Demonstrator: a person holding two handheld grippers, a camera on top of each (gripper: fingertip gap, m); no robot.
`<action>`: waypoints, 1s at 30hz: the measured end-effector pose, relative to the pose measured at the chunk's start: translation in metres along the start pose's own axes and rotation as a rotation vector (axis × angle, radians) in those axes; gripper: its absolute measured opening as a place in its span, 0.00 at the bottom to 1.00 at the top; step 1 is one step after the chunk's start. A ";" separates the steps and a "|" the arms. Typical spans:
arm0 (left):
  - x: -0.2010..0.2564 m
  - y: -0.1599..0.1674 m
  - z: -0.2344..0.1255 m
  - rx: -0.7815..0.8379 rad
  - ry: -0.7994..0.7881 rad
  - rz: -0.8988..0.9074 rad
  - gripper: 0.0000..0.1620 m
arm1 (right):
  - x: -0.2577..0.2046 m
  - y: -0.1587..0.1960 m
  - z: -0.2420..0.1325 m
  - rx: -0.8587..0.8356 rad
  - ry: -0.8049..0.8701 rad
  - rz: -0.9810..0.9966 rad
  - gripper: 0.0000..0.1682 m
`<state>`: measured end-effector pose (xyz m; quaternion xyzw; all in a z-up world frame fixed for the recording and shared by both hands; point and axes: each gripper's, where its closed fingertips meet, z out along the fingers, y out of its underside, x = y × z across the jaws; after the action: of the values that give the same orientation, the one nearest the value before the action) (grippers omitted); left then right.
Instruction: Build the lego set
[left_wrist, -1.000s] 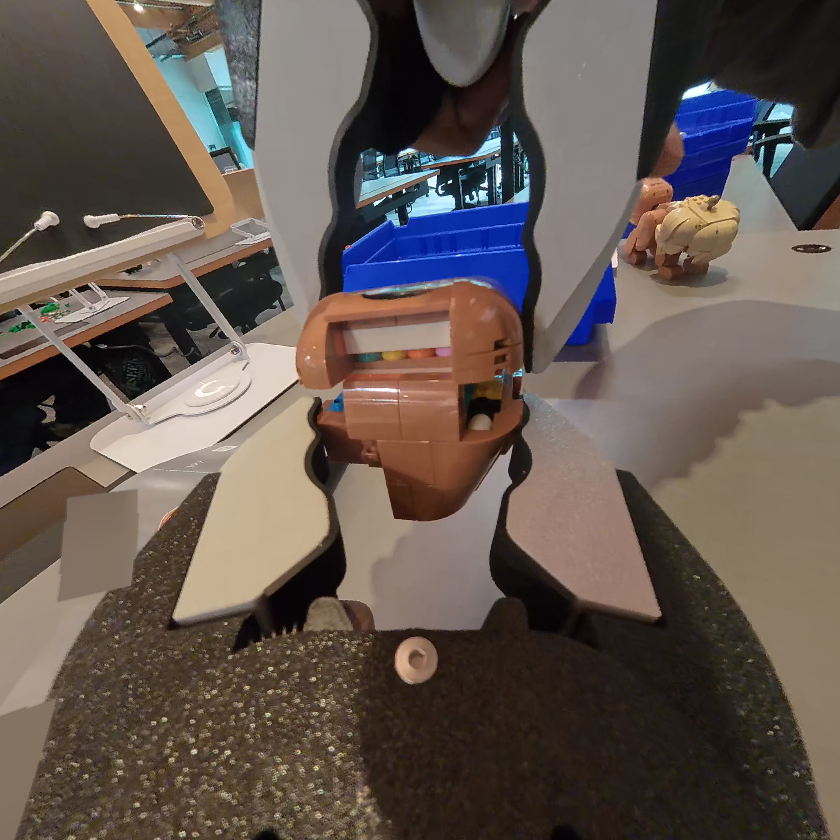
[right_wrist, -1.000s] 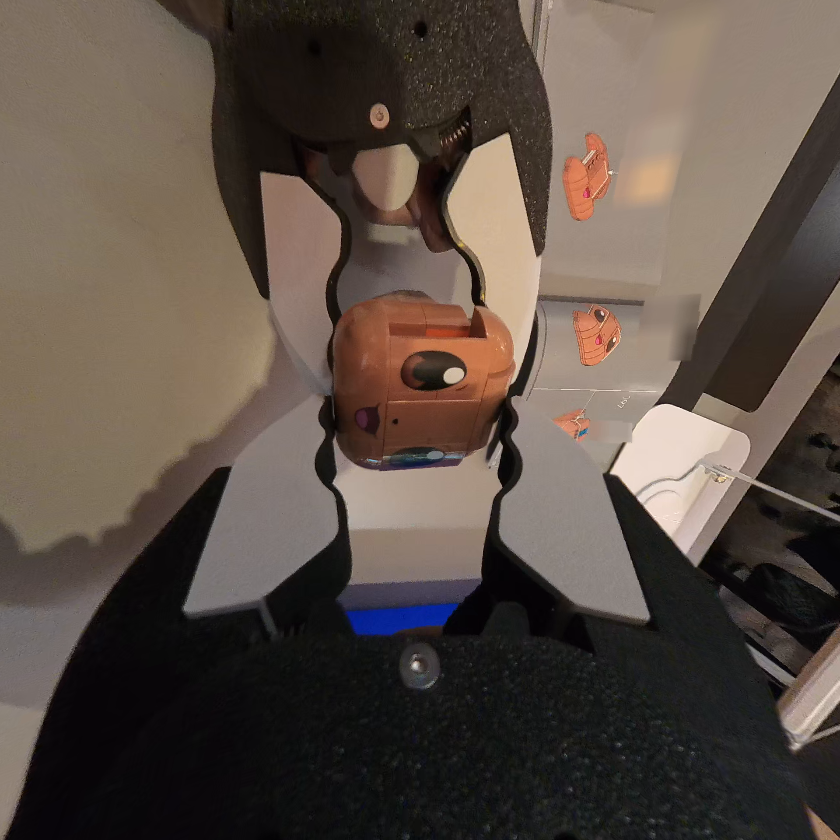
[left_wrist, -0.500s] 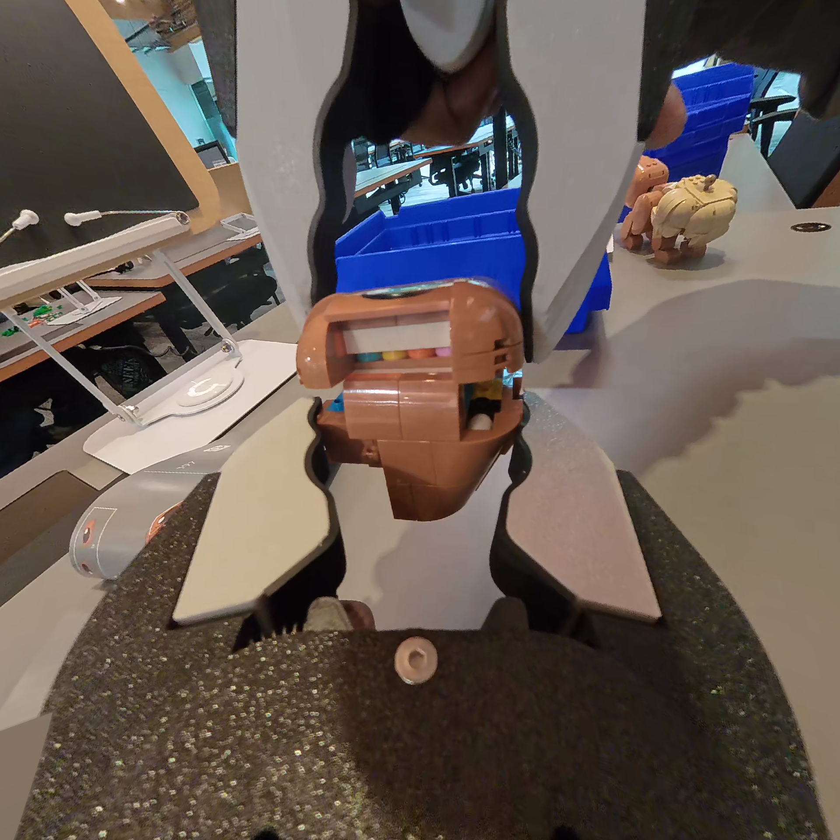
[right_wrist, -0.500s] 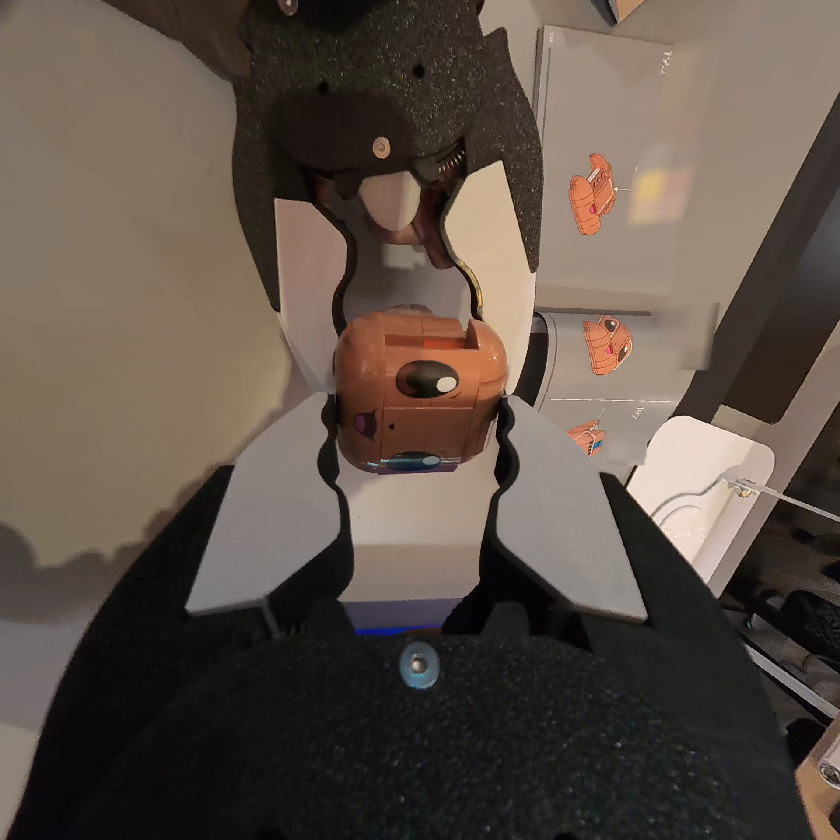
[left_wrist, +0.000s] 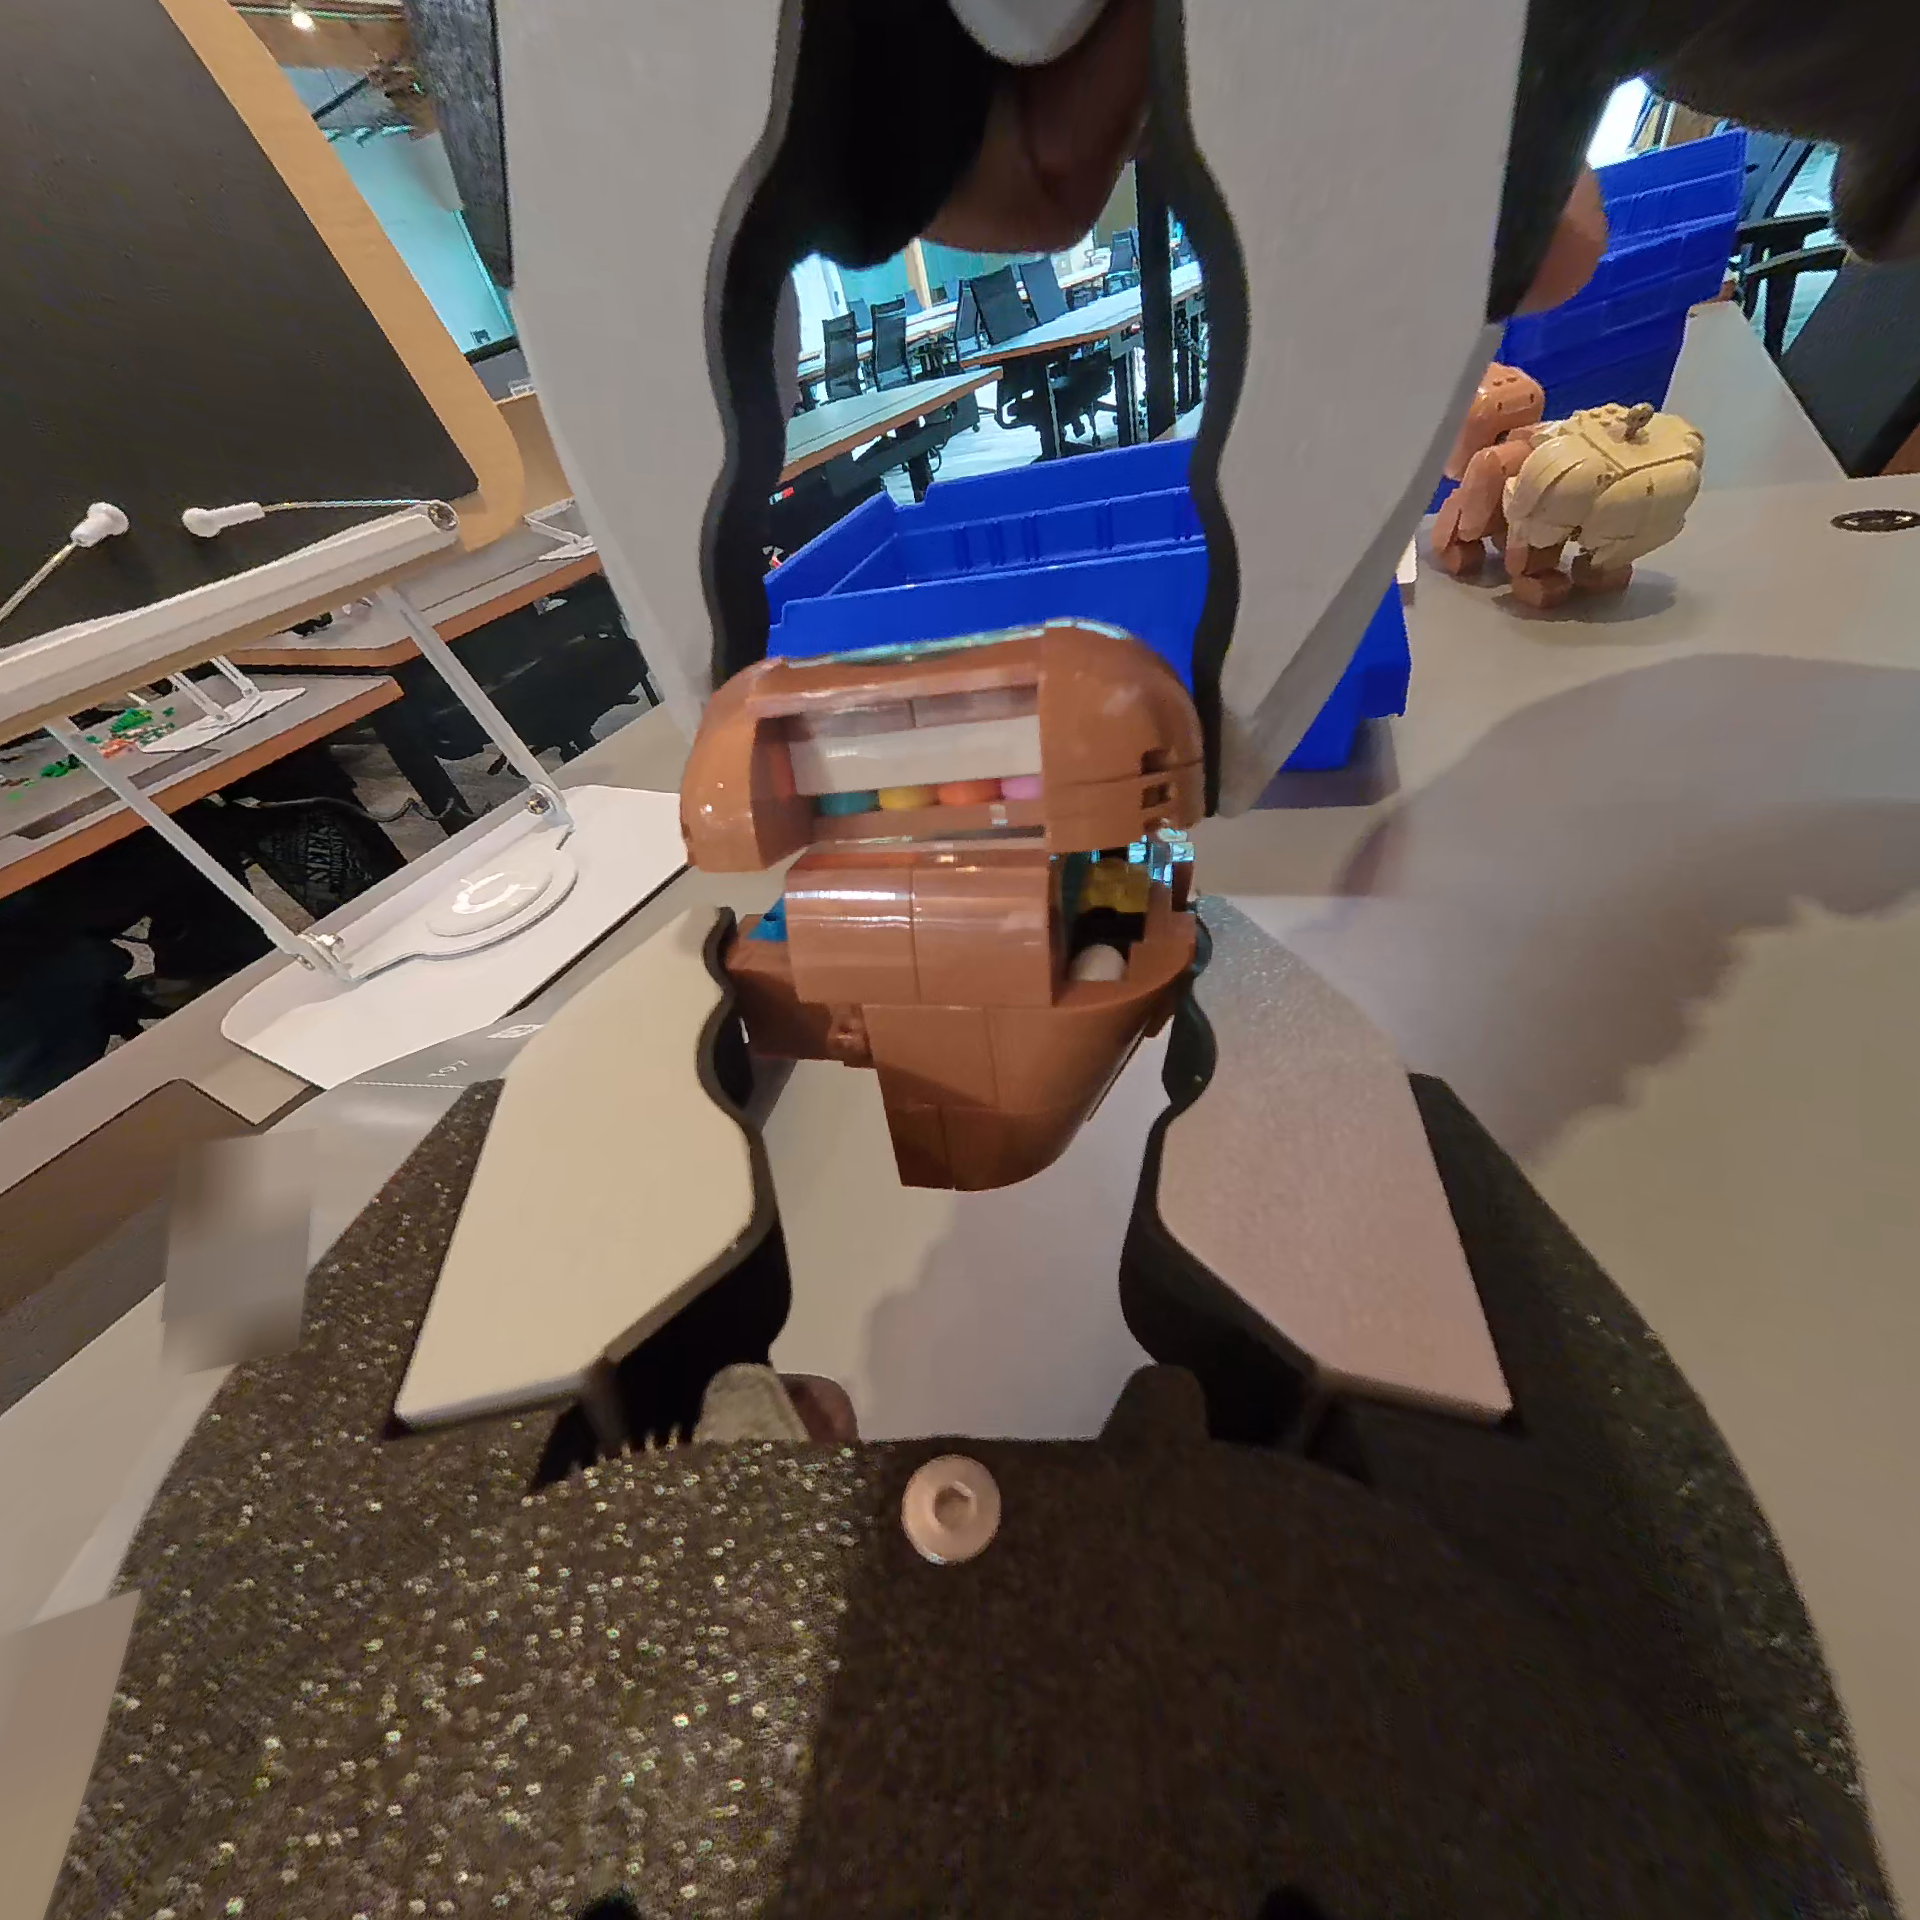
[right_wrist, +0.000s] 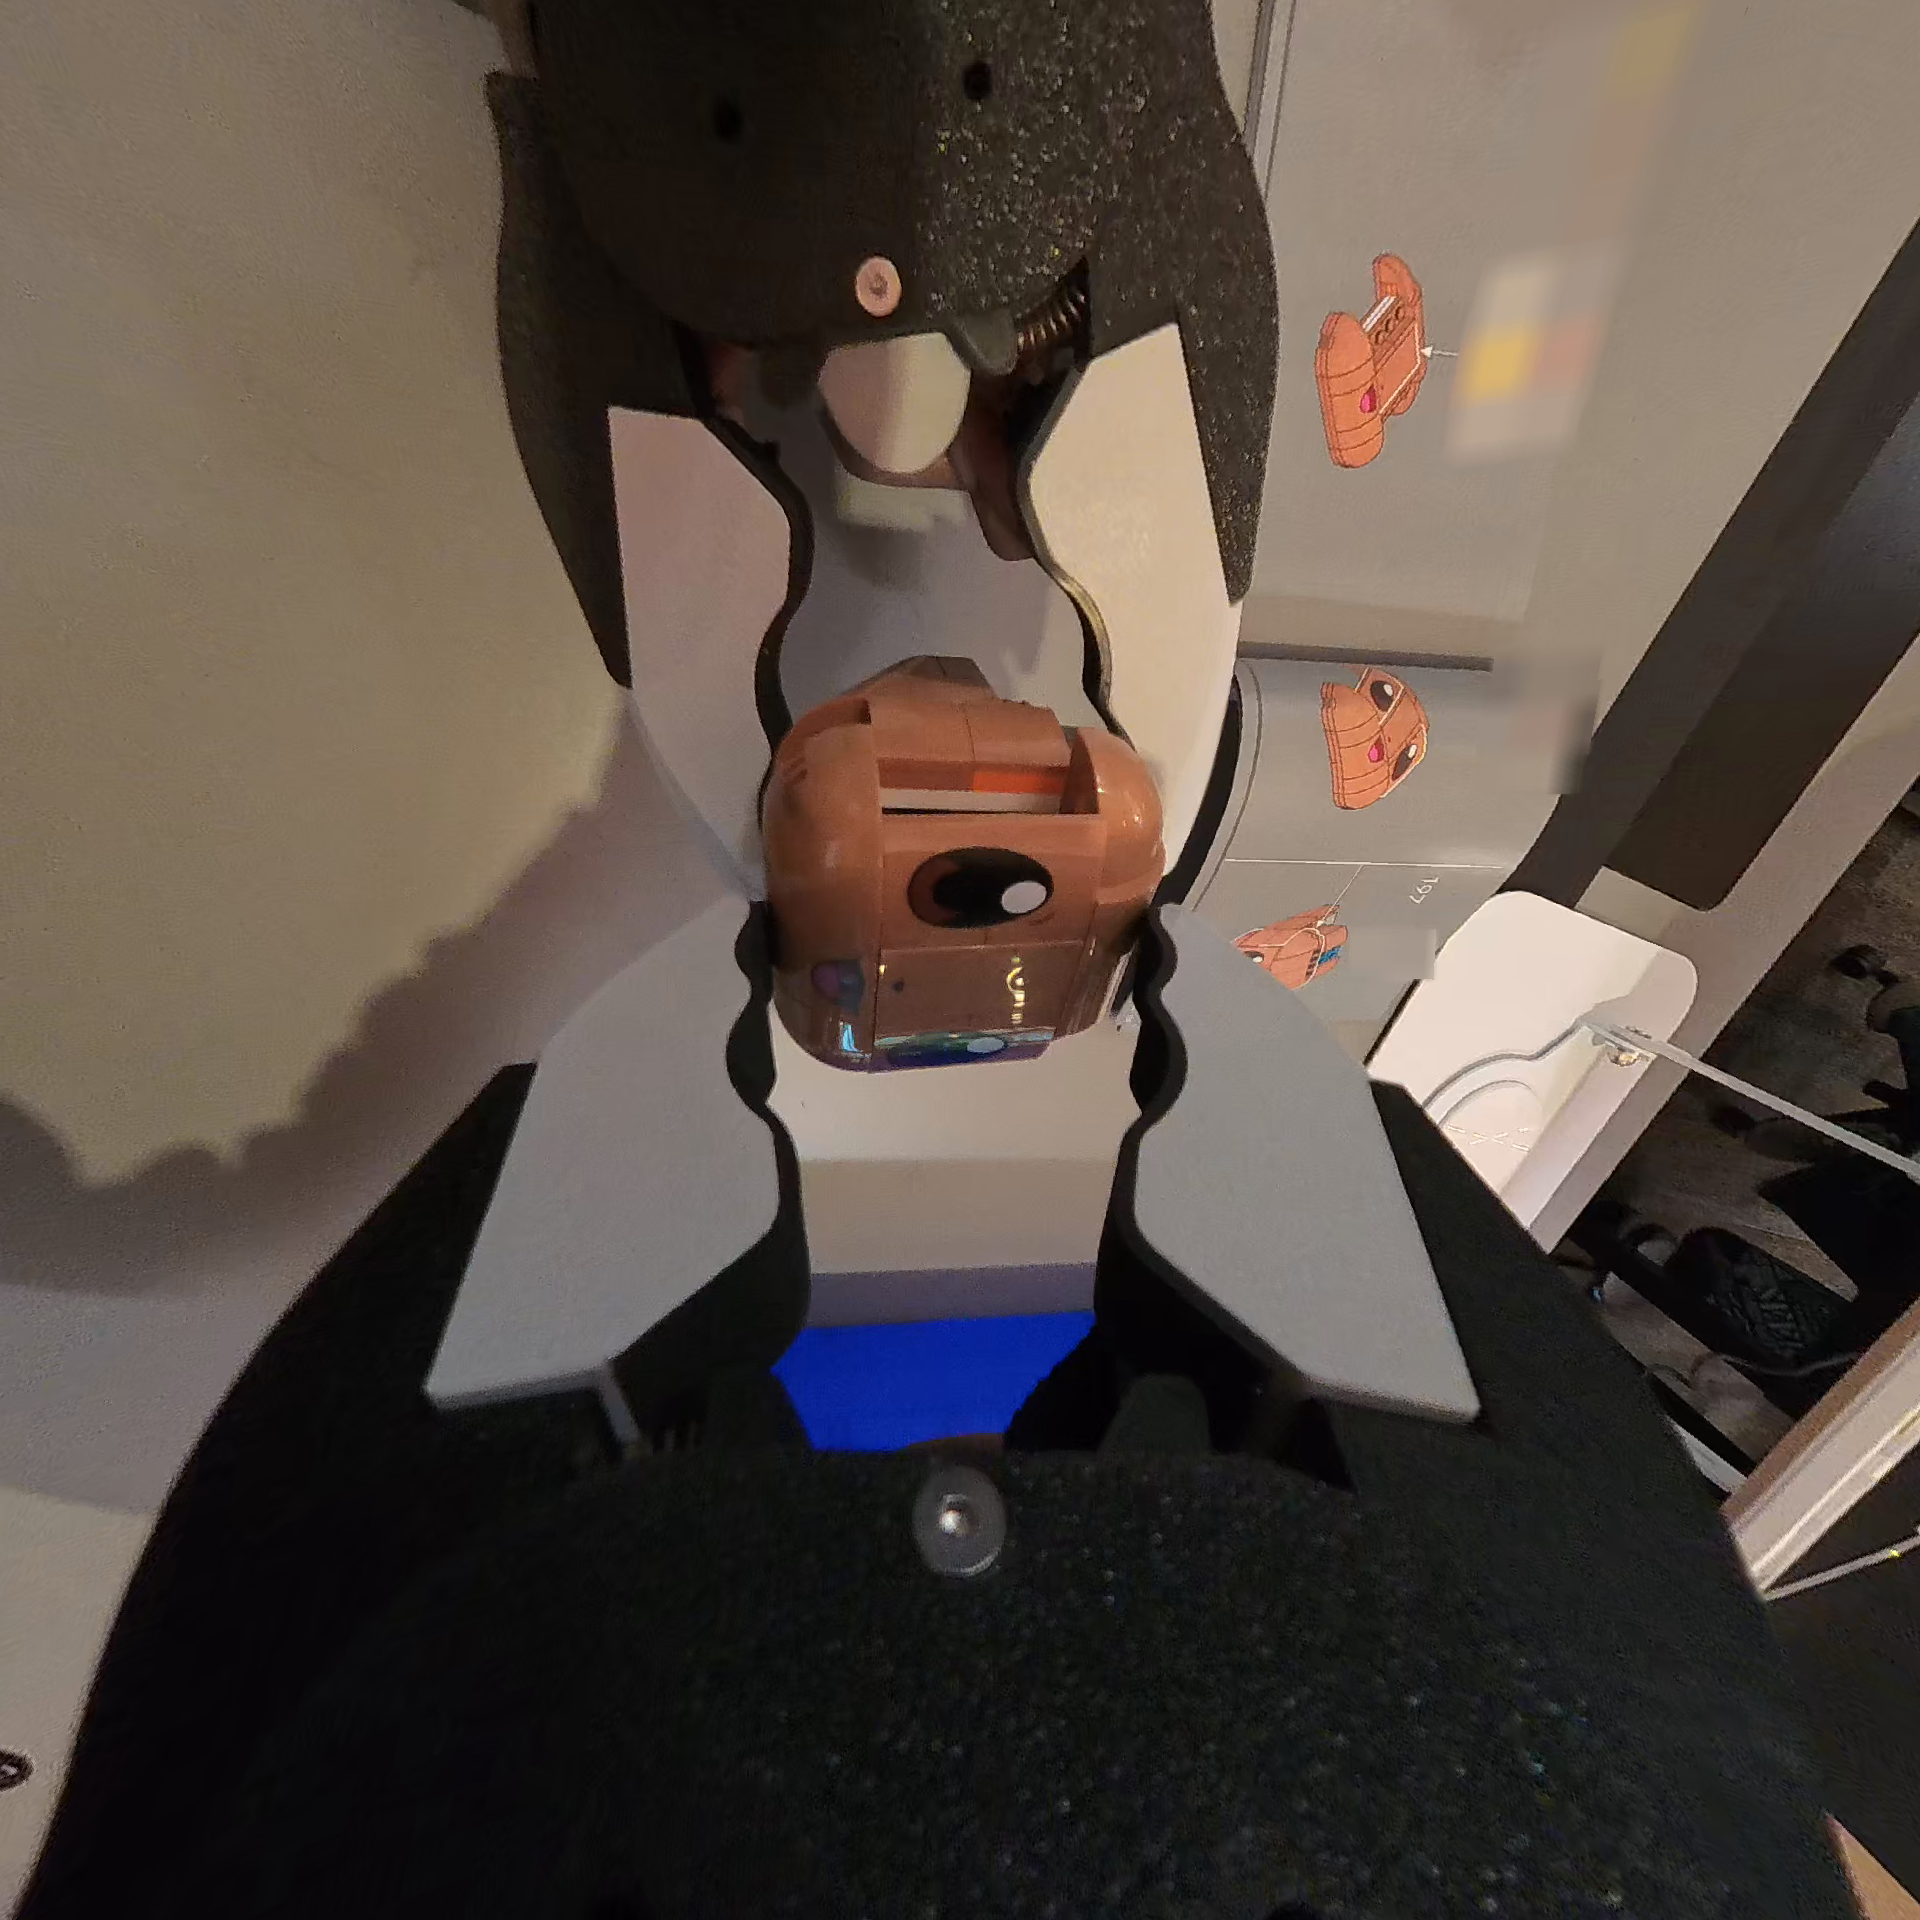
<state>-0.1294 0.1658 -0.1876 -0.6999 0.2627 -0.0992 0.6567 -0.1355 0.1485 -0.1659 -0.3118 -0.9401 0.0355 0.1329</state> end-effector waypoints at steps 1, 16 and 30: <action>0.000 0.001 0.000 -0.004 -0.002 0.002 0.49 | 0.000 0.001 0.001 -0.011 0.004 -0.003 0.40; -0.001 0.006 0.002 -0.036 -0.022 0.015 0.49 | 0.000 0.003 0.011 -0.050 0.029 0.013 0.40; 0.000 0.001 0.001 -0.022 -0.010 0.016 0.49 | -0.001 0.000 0.005 0.017 0.018 -0.015 0.39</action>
<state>-0.1292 0.1662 -0.1887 -0.7054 0.2659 -0.0877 0.6512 -0.1357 0.1481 -0.1707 -0.3041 -0.9409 0.0397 0.1440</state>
